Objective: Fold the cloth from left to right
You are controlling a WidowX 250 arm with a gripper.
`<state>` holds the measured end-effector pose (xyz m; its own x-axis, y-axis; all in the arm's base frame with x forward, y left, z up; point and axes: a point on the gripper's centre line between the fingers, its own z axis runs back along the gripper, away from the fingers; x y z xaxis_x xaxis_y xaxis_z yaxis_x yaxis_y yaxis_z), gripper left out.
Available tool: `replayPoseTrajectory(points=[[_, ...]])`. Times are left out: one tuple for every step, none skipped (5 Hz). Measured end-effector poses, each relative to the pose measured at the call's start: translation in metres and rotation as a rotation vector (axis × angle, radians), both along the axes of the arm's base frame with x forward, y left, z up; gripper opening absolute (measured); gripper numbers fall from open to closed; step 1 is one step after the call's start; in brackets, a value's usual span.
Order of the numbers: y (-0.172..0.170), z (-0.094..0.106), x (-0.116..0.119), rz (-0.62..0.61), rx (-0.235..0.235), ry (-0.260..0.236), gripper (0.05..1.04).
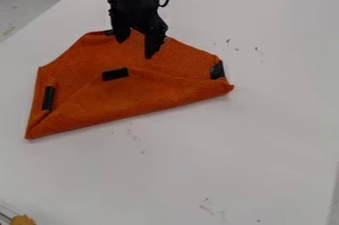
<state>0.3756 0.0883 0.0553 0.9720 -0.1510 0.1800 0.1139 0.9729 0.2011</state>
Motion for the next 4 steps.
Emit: replayPoseTrajectory(points=[[-0.001,-0.014,-0.006,0.012,-0.011,0.034,1.0],[0.007,-0.026,-0.033,0.079,-0.017,0.056,1.0],[0.022,-0.02,-0.057,0.135,-0.004,0.003,1.0],[0.037,-0.018,-0.079,0.173,-0.002,-0.002,1.0]])
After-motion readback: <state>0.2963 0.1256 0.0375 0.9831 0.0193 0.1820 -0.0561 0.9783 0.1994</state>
